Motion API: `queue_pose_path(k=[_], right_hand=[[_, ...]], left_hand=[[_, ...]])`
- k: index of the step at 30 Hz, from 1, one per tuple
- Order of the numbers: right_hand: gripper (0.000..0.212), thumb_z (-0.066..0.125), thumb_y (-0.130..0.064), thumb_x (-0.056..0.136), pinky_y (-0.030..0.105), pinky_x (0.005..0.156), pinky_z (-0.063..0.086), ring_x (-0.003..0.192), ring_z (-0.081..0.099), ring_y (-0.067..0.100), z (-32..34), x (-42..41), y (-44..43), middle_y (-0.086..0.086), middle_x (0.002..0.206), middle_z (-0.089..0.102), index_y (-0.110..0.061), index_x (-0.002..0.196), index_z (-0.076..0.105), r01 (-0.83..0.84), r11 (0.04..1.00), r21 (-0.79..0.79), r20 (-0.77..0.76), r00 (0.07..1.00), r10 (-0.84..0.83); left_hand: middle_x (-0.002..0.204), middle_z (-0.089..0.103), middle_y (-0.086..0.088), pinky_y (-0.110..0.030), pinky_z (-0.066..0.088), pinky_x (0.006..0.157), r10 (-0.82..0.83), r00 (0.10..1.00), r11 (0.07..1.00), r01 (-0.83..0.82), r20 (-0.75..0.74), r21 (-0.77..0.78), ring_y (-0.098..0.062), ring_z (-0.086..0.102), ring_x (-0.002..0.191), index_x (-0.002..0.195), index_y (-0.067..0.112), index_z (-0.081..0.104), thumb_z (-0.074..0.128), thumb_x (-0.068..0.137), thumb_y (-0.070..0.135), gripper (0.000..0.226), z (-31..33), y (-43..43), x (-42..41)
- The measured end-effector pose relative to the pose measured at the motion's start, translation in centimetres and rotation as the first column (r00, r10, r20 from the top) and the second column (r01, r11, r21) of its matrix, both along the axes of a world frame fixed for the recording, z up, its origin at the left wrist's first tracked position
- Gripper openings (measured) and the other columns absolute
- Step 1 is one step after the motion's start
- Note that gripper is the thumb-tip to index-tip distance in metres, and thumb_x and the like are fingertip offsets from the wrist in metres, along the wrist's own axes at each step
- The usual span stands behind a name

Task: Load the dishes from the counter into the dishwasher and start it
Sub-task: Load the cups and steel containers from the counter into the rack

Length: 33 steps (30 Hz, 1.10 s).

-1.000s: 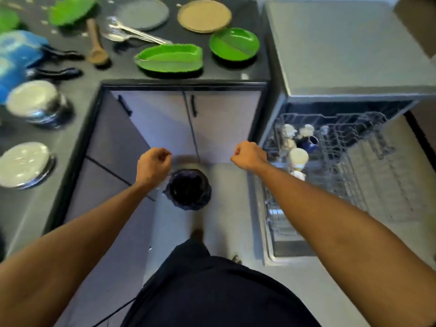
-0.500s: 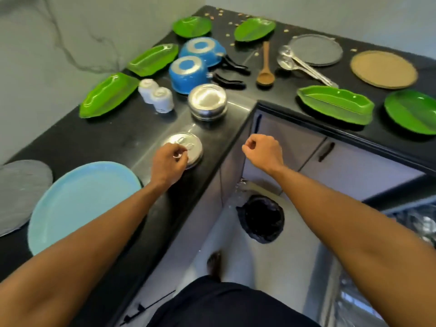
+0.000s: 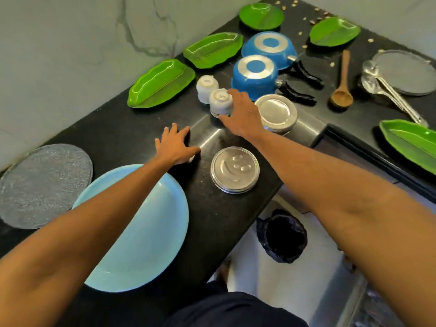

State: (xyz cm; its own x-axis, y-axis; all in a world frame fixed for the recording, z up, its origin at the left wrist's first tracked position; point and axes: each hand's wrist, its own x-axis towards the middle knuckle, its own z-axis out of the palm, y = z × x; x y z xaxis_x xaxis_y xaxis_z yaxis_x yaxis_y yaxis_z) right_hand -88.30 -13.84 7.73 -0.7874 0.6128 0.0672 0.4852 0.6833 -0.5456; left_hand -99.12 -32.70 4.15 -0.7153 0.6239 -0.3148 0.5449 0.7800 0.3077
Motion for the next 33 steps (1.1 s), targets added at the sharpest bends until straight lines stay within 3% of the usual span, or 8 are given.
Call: queue_pose_path(k=[2, 7, 13, 19, 22, 26, 33], right_hand=[[0.069, 0.073, -0.034, 0.082, 0.04, 0.092, 0.044, 0.112, 0.056, 0.037, -0.1, -2.1, 0.3, 0.016, 0.125, 0.051, -0.016, 0.141, 0.044, 0.013, 1.0, -0.028, 0.039, 0.999, -0.012], [0.085, 0.078, -0.044, 0.079, 0.043, 0.1, 0.043, 0.12, 0.053, 0.039, -1.4, -5.4, 0.6, 0.016, 0.134, 0.044, -0.017, 0.147, 0.035, 0.063, 0.998, -0.033, 0.14, 0.989, -0.057], [0.07, 0.077, -0.035, 0.078, 0.042, 0.094, 0.045, 0.115, 0.055, 0.037, -2.0, -6.3, 0.3, 0.01, 0.128, 0.045, -0.023, 0.137, 0.041, 0.145, 0.989, -0.034, 0.101, 0.985, -0.141], [0.069, 0.078, -0.043, 0.073, 0.039, 0.09, 0.045, 0.11, 0.057, 0.032, -1.1, -4.7, -0.5, 0.007, 0.12, 0.05, -0.023, 0.13, 0.046, 0.119, 0.992, -0.037, 0.059, 0.991, -0.116], [0.069, 0.078, -0.045, 0.072, 0.036, 0.086, 0.044, 0.108, 0.058, 0.03, 0.0, -2.9, -0.9, 0.006, 0.118, 0.052, -0.023, 0.13, 0.048, 0.074, 0.997, -0.007, 0.024, 0.997, -0.074], [0.074, 0.078, -0.045, 0.071, 0.037, 0.087, 0.047, 0.107, 0.059, 0.029, 1.7, 0.2, -0.9, 0.005, 0.121, 0.055, -0.024, 0.136, 0.048, 0.045, 0.998, 0.045, -0.027, 0.999, -0.044], [0.079, 0.075, -0.052, 0.07, 0.038, 0.087, 0.048, 0.112, 0.059, 0.027, 3.4, 10.4, 1.1, 0.001, 0.125, 0.055, -0.028, 0.139, 0.047, 0.193, 0.973, 0.126, -0.044, 0.981, -0.189]], left_hand=[[0.165, 0.006, -0.006, -0.065, 0.013, 0.115, -0.019, 0.999, 0.999, 0.021, 0.039, -0.044, -0.032, 0.004, 0.151, 0.154, 0.034, 0.024, 0.067, 0.08, 0.061, 0.09, 0.0, 0.5, -0.9], [0.164, 0.013, -0.008, -0.068, 0.024, 0.111, -0.055, 0.997, 0.996, 0.058, 0.05, -0.068, -0.036, 0.011, 0.15, 0.152, 0.033, 0.031, 0.074, 0.073, 0.064, 0.094, 0.6, 1.2, -1.8], [0.161, 0.022, -0.011, -0.069, 0.026, 0.109, -0.057, 0.998, 0.997, 0.059, 0.023, -0.054, -0.039, 0.016, 0.148, 0.147, 0.031, 0.04, 0.077, 0.071, 0.062, 0.089, 0.7, 1.3, -1.9], [0.153, 0.035, -0.01, -0.065, 0.035, 0.106, -0.024, 1.0, 0.999, 0.024, 0.006, -0.037, -0.038, 0.03, 0.141, 0.142, 0.031, 0.046, 0.079, 0.067, 0.064, 0.088, 0.8, 1.1, -1.7], [0.13, 0.055, -0.003, -0.049, 0.049, 0.092, 0.001, 0.998, 0.999, 0.002, -0.058, 0.048, -0.032, 0.05, 0.121, 0.127, 0.029, 0.06, 0.079, 0.069, 0.058, 0.067, 1.3, 0.7, -1.3], [0.108, 0.07, 0.0, -0.034, 0.05, 0.081, 0.088, 0.99, 0.953, -0.052, -0.11, 0.299, -0.024, 0.064, 0.103, 0.103, 0.024, 0.072, 0.066, 0.078, 0.039, 0.03, 2.7, 1.4, 0.7], [0.08, 0.066, 0.003, -0.029, 0.046, 0.07, -0.022, 0.993, 0.875, 0.074, -0.114, 0.478, -0.019, 0.063, 0.079, 0.086, 0.021, 0.071, 0.063, 0.082, 0.036, 0.017, 5.0, 5.8, 9.0]])
